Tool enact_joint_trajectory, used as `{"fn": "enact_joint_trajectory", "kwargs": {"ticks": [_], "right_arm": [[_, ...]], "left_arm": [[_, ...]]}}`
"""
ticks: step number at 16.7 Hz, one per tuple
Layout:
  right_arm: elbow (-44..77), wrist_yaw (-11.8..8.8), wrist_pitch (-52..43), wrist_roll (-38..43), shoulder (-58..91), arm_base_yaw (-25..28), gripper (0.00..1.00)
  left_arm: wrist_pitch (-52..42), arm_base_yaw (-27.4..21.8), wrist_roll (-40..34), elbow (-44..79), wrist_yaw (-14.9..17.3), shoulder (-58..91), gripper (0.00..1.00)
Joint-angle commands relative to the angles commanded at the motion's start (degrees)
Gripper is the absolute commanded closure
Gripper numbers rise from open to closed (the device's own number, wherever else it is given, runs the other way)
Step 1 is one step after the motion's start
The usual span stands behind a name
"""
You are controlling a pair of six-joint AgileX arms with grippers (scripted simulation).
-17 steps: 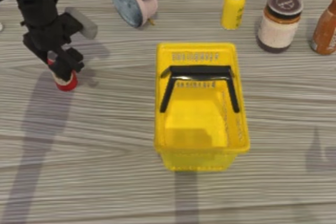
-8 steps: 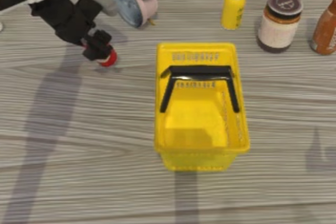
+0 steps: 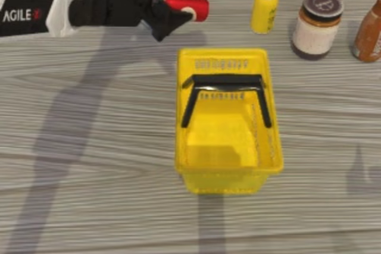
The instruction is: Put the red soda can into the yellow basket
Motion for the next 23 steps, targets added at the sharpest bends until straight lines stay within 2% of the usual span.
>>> {"fn": "enact_joint_trajectory", "kwargs": {"ticks": [5, 7, 9, 11, 17, 23], "right_arm": [[0.00, 0.00, 0.00, 0.00, 0.00, 0.00, 0.00], [0.00, 0.00, 0.00, 0.00, 0.00, 0.00, 0.00], [0.00, 0.00, 0.00, 0.00, 0.00, 0.00, 0.00], [0.00, 0.00, 0.00, 0.00, 0.00, 0.00, 0.00], [0.00, 0.00, 0.00, 0.00, 0.00, 0.00, 0.00], [0.00, 0.00, 0.00, 0.00, 0.00, 0.00, 0.00]], "left_arm": [[25.62, -2.41, -9.13, -9.90, 17.13, -5.23, 1.00], [31.86, -3.09, -11.51, -12.55, 22.07, -7.23, 1.00], [35.71, -3.53, -12.96, -14.17, 25.28, -8.68, 1.00], [37.14, -3.69, -13.48, -14.72, 26.51, -9.24, 1.00], [37.99, -3.30, -13.34, -14.68, 26.48, -8.10, 1.00], [51.93, -2.48, -13.62, -17.54, 26.65, 1.79, 1.00]]}}
